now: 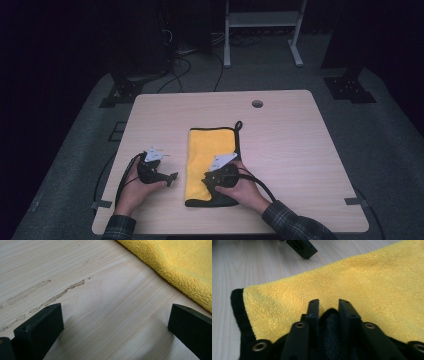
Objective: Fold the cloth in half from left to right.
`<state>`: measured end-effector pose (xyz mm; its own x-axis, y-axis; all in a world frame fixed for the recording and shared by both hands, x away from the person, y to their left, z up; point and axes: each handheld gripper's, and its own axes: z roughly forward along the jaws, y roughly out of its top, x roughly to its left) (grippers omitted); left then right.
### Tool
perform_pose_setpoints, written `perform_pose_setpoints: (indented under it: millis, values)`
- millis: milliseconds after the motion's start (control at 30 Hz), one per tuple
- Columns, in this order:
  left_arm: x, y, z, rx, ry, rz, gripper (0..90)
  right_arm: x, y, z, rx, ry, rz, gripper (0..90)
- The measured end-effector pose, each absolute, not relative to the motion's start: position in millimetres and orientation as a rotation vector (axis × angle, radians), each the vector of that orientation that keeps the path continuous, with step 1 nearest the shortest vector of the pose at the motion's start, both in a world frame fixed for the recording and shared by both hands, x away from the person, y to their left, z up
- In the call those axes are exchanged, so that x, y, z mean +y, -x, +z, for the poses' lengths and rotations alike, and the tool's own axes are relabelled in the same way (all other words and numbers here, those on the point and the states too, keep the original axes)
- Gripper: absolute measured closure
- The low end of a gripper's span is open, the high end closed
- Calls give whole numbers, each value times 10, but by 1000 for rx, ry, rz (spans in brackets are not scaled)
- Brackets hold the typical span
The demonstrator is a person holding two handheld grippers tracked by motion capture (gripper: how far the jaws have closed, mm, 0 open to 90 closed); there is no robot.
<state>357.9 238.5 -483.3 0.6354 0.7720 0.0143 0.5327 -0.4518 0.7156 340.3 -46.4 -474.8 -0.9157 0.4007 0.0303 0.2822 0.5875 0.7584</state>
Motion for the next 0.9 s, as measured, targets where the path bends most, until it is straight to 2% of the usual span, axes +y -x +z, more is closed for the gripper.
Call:
perform_pose_setpoints:
  millis: [133,533,700,900]
  values:
    - [2386,-3580,-4832,1012,-2167,446,0,-538,-3441,-4706,2670,-612,1296,802]
    - [2386,-3578,-4832,1014,-2165,444,0,-882,-3385,-4535,2674,-644,1408,798]
    - [2387,-3580,-4832,1011,-2167,446,0,-1037,-3303,-4530,2664,-656,1409,765]
    - [2382,-3578,-4834,1016,-2160,444,0,-1229,-3208,-4520,2655,-685,1398,768]
